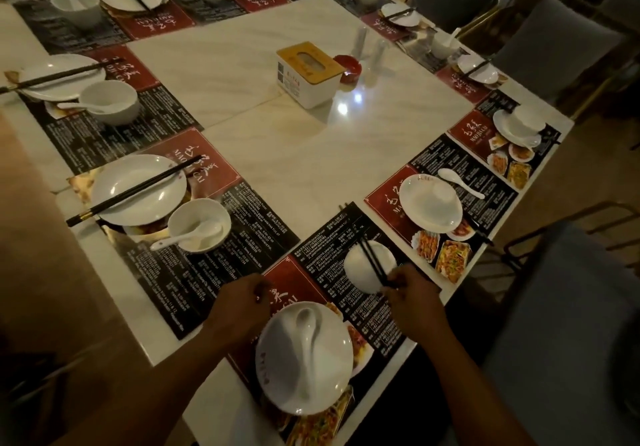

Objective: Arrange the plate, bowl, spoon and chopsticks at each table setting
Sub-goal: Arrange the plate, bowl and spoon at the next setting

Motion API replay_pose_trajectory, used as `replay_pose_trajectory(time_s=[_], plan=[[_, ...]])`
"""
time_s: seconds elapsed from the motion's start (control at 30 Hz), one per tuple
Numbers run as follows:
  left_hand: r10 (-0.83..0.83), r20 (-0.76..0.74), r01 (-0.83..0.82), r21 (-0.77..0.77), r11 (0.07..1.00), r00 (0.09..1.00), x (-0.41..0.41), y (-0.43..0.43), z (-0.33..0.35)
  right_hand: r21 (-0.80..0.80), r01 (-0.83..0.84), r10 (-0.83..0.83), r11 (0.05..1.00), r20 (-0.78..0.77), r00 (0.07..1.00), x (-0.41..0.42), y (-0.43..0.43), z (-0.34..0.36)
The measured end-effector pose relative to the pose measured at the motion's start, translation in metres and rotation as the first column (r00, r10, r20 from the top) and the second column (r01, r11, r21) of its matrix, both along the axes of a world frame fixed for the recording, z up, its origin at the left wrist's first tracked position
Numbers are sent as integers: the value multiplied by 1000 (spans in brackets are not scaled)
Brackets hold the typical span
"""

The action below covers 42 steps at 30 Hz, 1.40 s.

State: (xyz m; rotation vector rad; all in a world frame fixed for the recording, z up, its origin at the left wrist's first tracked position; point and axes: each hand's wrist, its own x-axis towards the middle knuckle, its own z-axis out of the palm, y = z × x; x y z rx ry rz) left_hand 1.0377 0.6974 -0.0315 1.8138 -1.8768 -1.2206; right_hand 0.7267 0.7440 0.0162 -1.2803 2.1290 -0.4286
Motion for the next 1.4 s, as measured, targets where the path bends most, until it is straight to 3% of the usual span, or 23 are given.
replay_pose_trajectory(time_s=[0.13, 0.37, 0.5, 0.67, 0.77, 0.87, 0.97, 1.07, 1.17, 1.4], plan=[[95, -10, -95, -8, 995, 995, -37, 2, 1, -16, -24, 24, 1000, -36, 999, -57, -36, -8], [295, -81, -301, -71, 951, 952, -109, 4, 5, 132, -281, 297, 951, -122, 947, -94, -74, -45], [377, -87, -383, -59, 922, 922, -106, 18, 1, 127, -345, 363, 930, -163, 918, -92, -73, -50], [507, 25, -506, -47, 861, 861, -80, 44, 8, 94, -375, 386, 922, -151, 910, -92, -79, -51], [574, -1, -574, -35, 818, 819, -70, 62, 15, 1, -379, 377, 925, -113, 919, -95, -82, -46], [599, 23, -597, -61, 800, 800, -63, 79, 17, -217, -316, 303, 924, -90, 949, -84, -82, -26], [611, 93, -610, -43, 791, 786, -57, 94, 12, -304, -495, 496, 814, -79, 865, -40, -68, -5], [629, 134, -626, -67, 777, 766, -51, 104, 7, -128, -740, 748, 660, 19, 663, 19, -35, -6], [627, 147, -624, -70, 778, 765, -43, 112, 3, 18, -847, 847, 531, 35, 531, 65, 1, -26], [633, 148, -638, -16, 770, 760, -26, 129, -6, 114, -746, 754, 656, -38, 656, 108, 31, -50]])
